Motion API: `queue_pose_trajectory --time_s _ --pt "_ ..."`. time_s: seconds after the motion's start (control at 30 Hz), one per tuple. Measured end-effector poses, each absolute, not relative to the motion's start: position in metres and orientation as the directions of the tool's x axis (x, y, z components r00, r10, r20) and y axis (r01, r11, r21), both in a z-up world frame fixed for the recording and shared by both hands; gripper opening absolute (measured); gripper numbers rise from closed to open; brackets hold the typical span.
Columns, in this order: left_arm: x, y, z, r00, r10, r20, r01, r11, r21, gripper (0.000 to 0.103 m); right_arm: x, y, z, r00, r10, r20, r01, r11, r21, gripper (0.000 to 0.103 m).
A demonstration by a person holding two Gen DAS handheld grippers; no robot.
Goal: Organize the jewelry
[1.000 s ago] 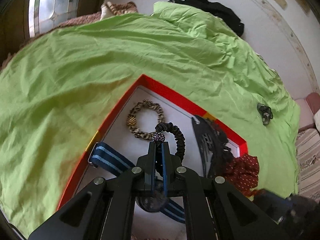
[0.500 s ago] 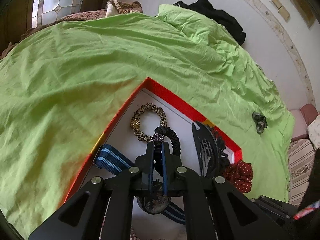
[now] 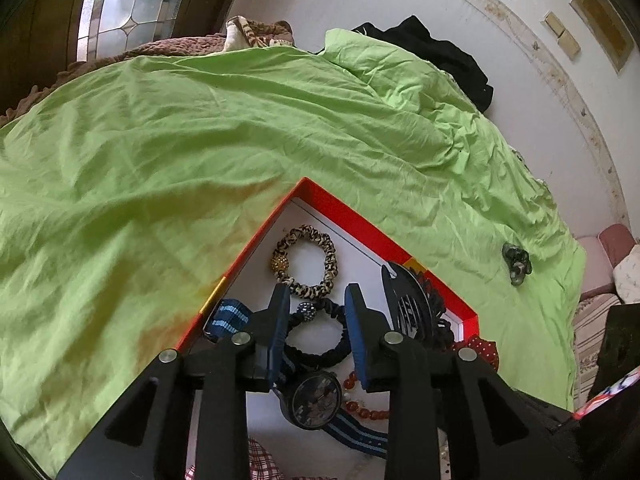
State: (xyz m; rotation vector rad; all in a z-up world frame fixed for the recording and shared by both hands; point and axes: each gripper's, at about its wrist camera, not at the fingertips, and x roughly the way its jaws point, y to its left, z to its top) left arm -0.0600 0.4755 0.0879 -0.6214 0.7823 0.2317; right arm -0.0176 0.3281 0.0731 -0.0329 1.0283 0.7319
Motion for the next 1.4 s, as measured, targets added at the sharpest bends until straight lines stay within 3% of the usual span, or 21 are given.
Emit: queue_pose_trajectory --time_s 0.63,0.83,1.0,1.07,1.17,1.4 --pt "-0.069 0.451 0.102 0.682 0.056 -0.729 -0.411 0.854 -0.319 0.041 -0.059 0.207 0.072 0.408 0.484 -0.774 -0.473 0.837 0.275 0.044" --pt "-0.087 0.42 0.12 0.712 0.173 -0.68 -0.412 0.887 -0.206 0.044 -0.081 0.153 0.061 0.435 0.438 -0.787 -0.383 0.881 0.278 0.044" --pt "-0.13 0.38 0.153 0.78 0.374 -0.501 -0.483 0.87 -0.102 0.088 -0.108 0.122 0.059 0.463 0.403 -0.79 -0.359 0.9 0.248 0.045" --pt "-0.15 0.362 0.165 0.796 0.436 -0.42 -0.513 0.854 -0.086 0.098 -0.12 0.114 0.061 0.479 0.388 -0.788 -0.359 0.905 0.228 0.045" --pt "-0.18 0.341 0.184 0.812 0.457 -0.363 -0.514 0.855 -0.072 0.103 -0.136 0.103 0.065 0.499 0.384 -0.777 -0.365 0.906 0.213 0.048" --pt "-0.249 0.297 0.207 0.801 0.479 -0.358 -0.513 0.859 0.002 0.103 -0.162 0.091 0.075 0.528 0.396 -0.751 -0.363 0.905 0.222 0.05"
